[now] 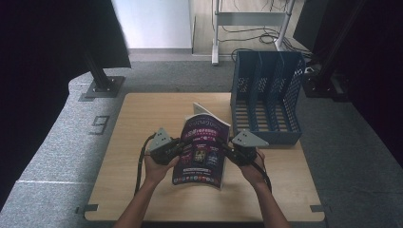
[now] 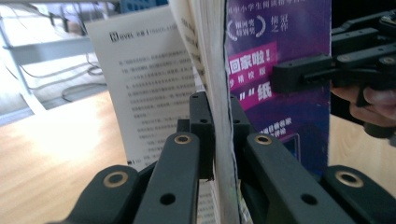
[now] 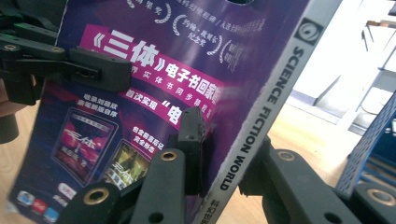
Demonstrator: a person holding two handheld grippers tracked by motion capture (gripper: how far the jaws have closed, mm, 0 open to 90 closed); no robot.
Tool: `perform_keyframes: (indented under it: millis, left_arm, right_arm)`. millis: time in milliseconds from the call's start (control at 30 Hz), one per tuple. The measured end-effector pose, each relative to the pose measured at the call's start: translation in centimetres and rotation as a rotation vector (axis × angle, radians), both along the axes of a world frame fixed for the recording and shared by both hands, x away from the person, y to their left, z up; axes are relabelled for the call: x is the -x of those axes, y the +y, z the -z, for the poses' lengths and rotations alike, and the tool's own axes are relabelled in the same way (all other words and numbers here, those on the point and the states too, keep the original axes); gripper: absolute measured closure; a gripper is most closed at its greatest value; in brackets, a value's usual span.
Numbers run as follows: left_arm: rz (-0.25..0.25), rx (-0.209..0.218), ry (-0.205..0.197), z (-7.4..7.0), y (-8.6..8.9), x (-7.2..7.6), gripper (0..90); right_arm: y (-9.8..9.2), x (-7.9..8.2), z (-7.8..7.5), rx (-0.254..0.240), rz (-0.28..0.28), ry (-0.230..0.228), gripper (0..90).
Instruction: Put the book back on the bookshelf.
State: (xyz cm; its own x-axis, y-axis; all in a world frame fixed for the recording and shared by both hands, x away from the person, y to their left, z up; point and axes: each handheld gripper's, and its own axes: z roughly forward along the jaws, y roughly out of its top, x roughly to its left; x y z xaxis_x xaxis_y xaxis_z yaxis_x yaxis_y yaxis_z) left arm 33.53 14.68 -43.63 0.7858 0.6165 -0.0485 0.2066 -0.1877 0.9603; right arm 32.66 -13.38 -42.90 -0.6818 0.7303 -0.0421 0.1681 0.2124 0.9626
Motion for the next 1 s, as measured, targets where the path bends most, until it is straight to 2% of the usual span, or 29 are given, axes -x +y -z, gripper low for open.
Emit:
perform_keyframes:
  millis: [100, 233, 433, 533, 667, 933, 1000]
  left_arm:
    - [0.022, 0.005, 0.016, 0.3, 0.4, 0.5, 86.4]
    - [0.039, 0.005, 0.017, 0.3, 0.9, 1.3, 85.9]
    - [0.058, 0.010, 0.018, 0.4, 1.9, 2.0, 84.1]
    - [0.053, 0.004, 0.012, 0.4, 2.1, 2.1, 83.9]
    - [0.049, 0.002, 0.016, 0.5, 2.4, 2.1, 83.0]
    - [0.009, 0.006, 0.016, 0.6, 2.7, 1.7, 69.4]
    - [-0.011, 0.001, 0.012, 0.6, 2.7, 1.6, 61.2]
  right_arm:
    - [-0.4, 0.6, 0.4, -0.025, -0.021, -0.002, 75.0]
    - [-0.6, 1.6, 0.5, -0.047, -0.050, -0.025, 75.5]
    - [-0.4, 2.8, 0.5, -0.066, -0.086, -0.035, 75.9]
    - [-0.2, 3.0, 0.4, -0.072, -0.102, -0.029, 75.8]
    - [0.2, 2.9, 0.1, -0.057, -0.104, -0.024, 76.7]
    - [0.3, 3.4, 0.1, -0.058, -0.128, -0.035, 78.0]
    - [0.2, 3.5, 0.1, -0.061, -0.133, -0.029, 78.1]
